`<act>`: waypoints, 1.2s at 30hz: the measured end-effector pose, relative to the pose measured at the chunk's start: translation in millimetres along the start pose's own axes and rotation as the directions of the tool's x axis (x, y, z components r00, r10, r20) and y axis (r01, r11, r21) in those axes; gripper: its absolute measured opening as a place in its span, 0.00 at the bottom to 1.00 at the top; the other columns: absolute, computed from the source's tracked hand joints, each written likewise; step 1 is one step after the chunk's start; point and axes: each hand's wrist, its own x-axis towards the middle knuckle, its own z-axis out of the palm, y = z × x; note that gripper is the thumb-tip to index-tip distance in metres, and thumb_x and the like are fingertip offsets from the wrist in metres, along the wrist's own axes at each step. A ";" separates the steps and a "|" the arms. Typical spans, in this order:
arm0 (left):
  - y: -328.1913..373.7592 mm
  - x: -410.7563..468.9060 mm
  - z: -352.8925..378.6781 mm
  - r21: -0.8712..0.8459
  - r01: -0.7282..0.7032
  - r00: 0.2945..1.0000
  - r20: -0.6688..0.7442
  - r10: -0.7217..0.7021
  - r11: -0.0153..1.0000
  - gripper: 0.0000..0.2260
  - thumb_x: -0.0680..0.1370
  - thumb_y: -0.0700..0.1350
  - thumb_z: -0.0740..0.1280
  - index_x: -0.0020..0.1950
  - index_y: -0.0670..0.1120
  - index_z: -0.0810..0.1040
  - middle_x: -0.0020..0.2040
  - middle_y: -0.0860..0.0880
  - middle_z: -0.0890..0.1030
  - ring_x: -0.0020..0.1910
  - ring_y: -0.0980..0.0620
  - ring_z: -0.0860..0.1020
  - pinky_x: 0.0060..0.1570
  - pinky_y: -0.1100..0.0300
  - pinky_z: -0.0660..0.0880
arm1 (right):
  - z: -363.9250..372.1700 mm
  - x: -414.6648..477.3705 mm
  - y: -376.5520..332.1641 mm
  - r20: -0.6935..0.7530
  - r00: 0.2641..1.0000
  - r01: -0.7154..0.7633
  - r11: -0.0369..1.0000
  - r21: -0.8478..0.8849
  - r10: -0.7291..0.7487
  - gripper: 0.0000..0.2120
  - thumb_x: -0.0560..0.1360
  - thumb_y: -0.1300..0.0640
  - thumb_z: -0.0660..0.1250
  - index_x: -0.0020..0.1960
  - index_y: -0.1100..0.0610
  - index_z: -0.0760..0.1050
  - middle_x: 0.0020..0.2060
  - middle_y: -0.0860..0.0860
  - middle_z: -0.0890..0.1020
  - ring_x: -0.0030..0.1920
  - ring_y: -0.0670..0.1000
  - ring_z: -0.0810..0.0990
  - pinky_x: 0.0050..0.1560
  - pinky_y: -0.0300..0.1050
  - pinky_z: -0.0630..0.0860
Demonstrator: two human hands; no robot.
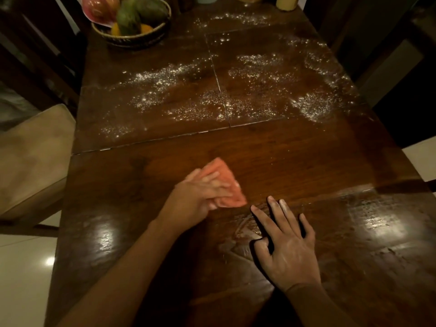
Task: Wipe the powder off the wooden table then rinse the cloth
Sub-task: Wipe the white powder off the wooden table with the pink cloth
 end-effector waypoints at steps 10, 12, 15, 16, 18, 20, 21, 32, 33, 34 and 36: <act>52.3 -140.2 58.3 0.182 0.198 0.977 -0.112 -0.180 0.963 0.25 0.73 0.47 0.61 0.69 0.61 0.71 0.70 0.59 0.72 0.75 0.51 0.64 0.73 0.44 0.59 | -6.5 1.9 -3.6 0.016 0.999 -0.034 0.999 0.015 0.034 0.31 0.74 0.43 0.48 0.77 0.33 0.58 0.81 0.41 0.51 0.81 0.41 0.44 0.78 0.54 0.42; 46.3 -169.1 54.5 0.209 -0.005 1.000 0.029 -0.001 0.978 0.23 0.72 0.51 0.62 0.67 0.64 0.70 0.69 0.64 0.71 0.75 0.57 0.63 0.74 0.52 0.54 | -8.0 1.8 -5.8 0.015 0.999 -0.040 0.999 0.012 0.040 0.31 0.73 0.43 0.48 0.77 0.33 0.60 0.81 0.42 0.53 0.81 0.42 0.45 0.78 0.55 0.43; 19.0 -193.9 21.0 0.126 0.190 0.979 -0.095 -0.179 0.974 0.27 0.71 0.44 0.67 0.65 0.67 0.71 0.69 0.62 0.75 0.73 0.61 0.64 0.75 0.49 0.50 | -9.8 1.5 -7.7 0.032 0.998 -0.047 0.999 0.009 0.047 0.31 0.73 0.43 0.48 0.77 0.33 0.59 0.82 0.42 0.52 0.81 0.41 0.44 0.78 0.55 0.43; 10.2 -199.6 10.8 0.047 0.356 0.922 -0.181 -0.343 0.933 0.29 0.73 0.40 0.68 0.65 0.69 0.70 0.70 0.61 0.74 0.73 0.58 0.66 0.74 0.46 0.54 | -9.9 1.0 -7.6 0.033 0.998 -0.047 0.999 0.006 0.047 0.31 0.74 0.43 0.48 0.77 0.34 0.58 0.82 0.42 0.52 0.81 0.42 0.44 0.78 0.55 0.43; 10.1 -209.5 1.1 -0.045 0.600 0.746 -0.329 -0.578 0.799 0.33 0.74 0.36 0.70 0.69 0.67 0.66 0.73 0.60 0.67 0.75 0.51 0.65 0.73 0.40 0.60 | -9.4 -0.4 -7.4 0.026 0.999 -0.045 0.999 -0.008 0.045 0.31 0.74 0.43 0.49 0.77 0.34 0.58 0.82 0.42 0.52 0.81 0.42 0.44 0.78 0.55 0.43; 24.7 -216.2 13.4 0.021 0.680 0.675 -0.408 -0.615 0.733 0.33 0.74 0.37 0.69 0.74 0.61 0.64 0.75 0.58 0.64 0.78 0.49 0.59 0.73 0.37 0.61 | -8.1 -1.5 -7.1 0.016 0.999 -0.042 0.999 -0.019 0.042 0.30 0.75 0.43 0.49 0.78 0.34 0.58 0.82 0.43 0.53 0.81 0.43 0.45 0.78 0.56 0.44; 32.8 -219.9 26.0 0.024 0.676 0.684 -0.393 -0.615 0.736 0.32 0.74 0.38 0.67 0.75 0.60 0.65 0.75 0.57 0.65 0.78 0.49 0.59 0.73 0.37 0.62 | -7.5 -1.9 -7.4 0.009 0.999 -0.037 0.999 -0.024 0.037 0.30 0.75 0.43 0.50 0.78 0.35 0.58 0.82 0.43 0.53 0.81 0.44 0.46 0.78 0.56 0.44; 76.7 -310.0 -2.0 -0.243 0.443 0.869 -0.121 -0.479 0.863 0.14 0.82 0.44 0.63 0.61 0.63 0.77 0.67 0.62 0.75 0.70 0.51 0.72 0.71 0.40 0.61 | 1.1 -41.1 -2.4 0.090 0.989 0.133 0.969 -0.210 -0.116 0.33 0.77 0.40 0.42 0.82 0.41 0.45 0.83 0.49 0.49 0.82 0.54 0.46 0.79 0.62 0.45; 69.1 -312.3 -6.9 -0.280 0.565 0.751 -0.215 -0.624 0.776 0.16 0.82 0.42 0.63 0.61 0.64 0.76 0.68 0.60 0.76 0.70 0.49 0.72 0.72 0.40 0.61 | 3.3 -54.4 -2.4 0.096 0.986 0.158 0.961 -0.227 -0.140 0.32 0.78 0.40 0.43 0.82 0.40 0.46 0.83 0.50 0.50 0.82 0.55 0.47 0.79 0.63 0.46; 63.9 -312.7 -2.7 -0.192 0.660 0.672 -0.281 -0.686 0.726 0.22 0.81 0.38 0.63 0.65 0.65 0.73 0.72 0.58 0.72 0.74 0.48 0.67 0.74 0.40 0.58 | 5.5 -68.7 -2.1 0.102 0.981 0.183 0.954 -0.239 -0.163 0.31 0.78 0.40 0.43 0.82 0.39 0.46 0.82 0.50 0.51 0.82 0.56 0.48 0.78 0.64 0.47; 66.3 -314.0 22.1 0.001 0.730 0.637 -0.364 -0.679 0.684 0.31 0.78 0.33 0.61 0.75 0.61 0.66 0.77 0.55 0.63 0.78 0.46 0.58 0.77 0.41 0.52 | 9.5 -96.2 -2.6 0.121 0.973 0.220 0.942 -0.252 -0.195 0.30 0.80 0.39 0.44 0.81 0.38 0.47 0.82 0.50 0.51 0.82 0.58 0.48 0.78 0.65 0.47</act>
